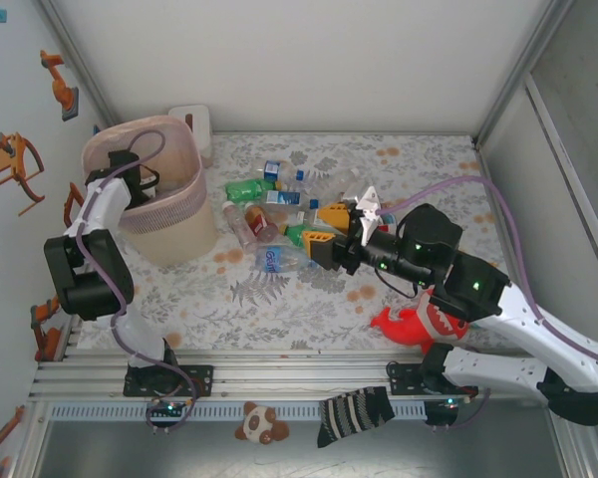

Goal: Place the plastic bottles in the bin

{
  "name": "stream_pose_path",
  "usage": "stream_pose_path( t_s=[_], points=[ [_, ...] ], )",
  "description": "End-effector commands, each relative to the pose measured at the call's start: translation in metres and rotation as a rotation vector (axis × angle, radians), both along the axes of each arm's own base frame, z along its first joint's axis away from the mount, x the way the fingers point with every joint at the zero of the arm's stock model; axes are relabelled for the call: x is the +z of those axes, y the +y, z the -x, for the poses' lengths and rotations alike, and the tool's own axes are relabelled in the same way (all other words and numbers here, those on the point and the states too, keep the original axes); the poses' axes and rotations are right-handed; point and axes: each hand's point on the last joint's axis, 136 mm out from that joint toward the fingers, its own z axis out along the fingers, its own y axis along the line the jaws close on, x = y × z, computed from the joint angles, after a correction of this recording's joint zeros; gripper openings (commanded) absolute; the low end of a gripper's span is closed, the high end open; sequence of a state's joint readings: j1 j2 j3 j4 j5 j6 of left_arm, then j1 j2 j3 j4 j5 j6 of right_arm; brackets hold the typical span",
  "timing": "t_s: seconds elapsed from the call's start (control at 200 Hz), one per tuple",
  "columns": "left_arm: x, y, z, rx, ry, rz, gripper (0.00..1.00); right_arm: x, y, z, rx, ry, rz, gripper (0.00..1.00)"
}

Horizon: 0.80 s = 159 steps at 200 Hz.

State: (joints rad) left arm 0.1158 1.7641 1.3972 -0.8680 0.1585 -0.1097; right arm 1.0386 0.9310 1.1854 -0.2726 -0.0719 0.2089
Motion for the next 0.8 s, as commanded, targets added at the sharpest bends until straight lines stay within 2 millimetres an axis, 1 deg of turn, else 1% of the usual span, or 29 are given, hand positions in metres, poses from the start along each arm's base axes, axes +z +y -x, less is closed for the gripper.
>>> stream_pose_path(
  t_s=[0.0, 0.06, 0.17, 0.396, 0.681, 0.791],
  points=[
    [-0.001, -0.005, 0.007, -0.009, 0.018, 0.014, 0.64, 0.014, -0.004, -0.003, -0.026, -0.023, -0.013, 0.57],
    [0.004, -0.005, 0.006, -0.009, -0.001, 0.011, 0.67, 0.012, -0.003, -0.006, -0.037, -0.019, -0.003, 0.57],
    [0.019, -0.005, 0.001, -0.008, -0.042, 0.014, 0.7, 0.007, -0.005, -0.01, -0.062, -0.017, 0.026, 0.57],
    [0.054, -0.008, -0.005, -0.011, -0.136, 0.024, 0.71, -0.007, -0.009, -0.019, -0.111, -0.024, 0.108, 0.57],
    [0.096, -0.008, -0.004, -0.014, -0.227, 0.011, 0.73, -0.022, -0.012, -0.026, -0.137, -0.056, 0.213, 0.57],
    [0.107, -0.009, -0.003, -0.017, -0.253, 0.015, 0.73, -0.029, -0.011, -0.028, -0.132, -0.07, 0.254, 0.57]
  ],
)
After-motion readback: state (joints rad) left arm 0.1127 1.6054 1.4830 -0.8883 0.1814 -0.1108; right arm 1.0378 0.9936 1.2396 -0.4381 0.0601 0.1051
